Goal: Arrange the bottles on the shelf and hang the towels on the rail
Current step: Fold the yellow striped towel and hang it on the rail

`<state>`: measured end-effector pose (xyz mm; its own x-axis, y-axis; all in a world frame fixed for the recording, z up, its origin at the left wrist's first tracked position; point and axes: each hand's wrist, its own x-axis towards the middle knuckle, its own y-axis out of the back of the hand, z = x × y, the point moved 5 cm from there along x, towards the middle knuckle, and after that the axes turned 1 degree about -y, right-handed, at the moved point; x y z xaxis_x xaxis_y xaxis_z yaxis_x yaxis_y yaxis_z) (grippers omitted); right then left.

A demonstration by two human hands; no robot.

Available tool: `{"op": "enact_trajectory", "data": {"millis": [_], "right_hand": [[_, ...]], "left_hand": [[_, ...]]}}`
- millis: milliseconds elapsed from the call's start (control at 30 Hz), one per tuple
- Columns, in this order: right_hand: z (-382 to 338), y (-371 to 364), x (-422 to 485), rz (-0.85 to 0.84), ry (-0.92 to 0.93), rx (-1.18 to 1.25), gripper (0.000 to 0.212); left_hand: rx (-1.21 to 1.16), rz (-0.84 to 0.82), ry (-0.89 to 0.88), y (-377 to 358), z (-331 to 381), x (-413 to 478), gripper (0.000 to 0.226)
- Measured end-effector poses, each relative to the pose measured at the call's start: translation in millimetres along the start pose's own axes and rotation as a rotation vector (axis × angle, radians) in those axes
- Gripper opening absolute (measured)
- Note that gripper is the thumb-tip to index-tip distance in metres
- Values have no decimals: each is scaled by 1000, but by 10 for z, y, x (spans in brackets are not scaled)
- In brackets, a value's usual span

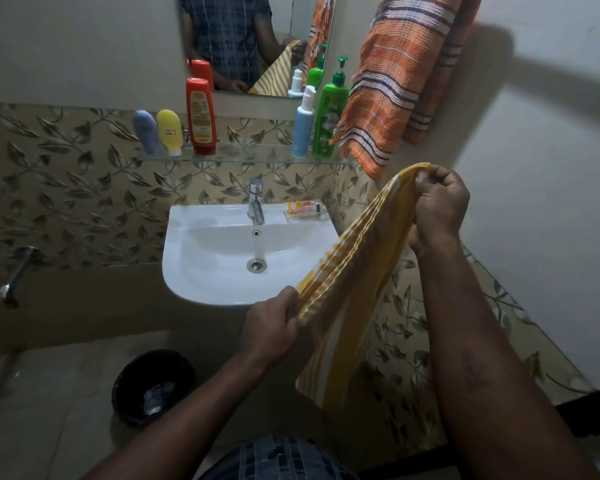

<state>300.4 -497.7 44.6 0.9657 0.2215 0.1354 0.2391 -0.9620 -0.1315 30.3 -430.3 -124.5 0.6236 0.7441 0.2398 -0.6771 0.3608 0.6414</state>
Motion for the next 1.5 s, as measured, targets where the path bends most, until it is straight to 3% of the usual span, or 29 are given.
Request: {"op": "enact_trajectory", "data": {"millis": [33, 200, 467, 633, 867, 1067, 1133, 1367, 1500], "right_hand": [[21, 8, 10, 4, 4, -31, 17], [108, 29, 38, 8, 34, -119, 17], [222, 58, 125, 6, 18, -182, 15], [337, 93, 179, 24, -10, -255, 18], [461, 6, 173, -14, -38, -328, 19], [531, -84, 161, -58, -27, -336, 21], [537, -113, 189, -61, -19, -319, 22], [528, -189, 242, -86, -31, -303, 20], [473, -214, 265, -99, 6, -313, 21]], "left_hand": [[38, 8, -25, 49, 10, 4, 6], [221, -19, -103, 162, -78, 12, 45], [176, 156, -190, 495, -274, -9, 40], [-156, 363, -83, 821, -279, 31, 15], [-178, 441, -101, 1113, -303, -31, 17], [-260, 555, 28, 1239, -330, -7, 4], [-308, 568, 63, 1282, -352, 42, 9], [-112, 553, 39, 1337, -224, 130, 20], [53, 499, -20, 1279, -183, 121, 8]]}}
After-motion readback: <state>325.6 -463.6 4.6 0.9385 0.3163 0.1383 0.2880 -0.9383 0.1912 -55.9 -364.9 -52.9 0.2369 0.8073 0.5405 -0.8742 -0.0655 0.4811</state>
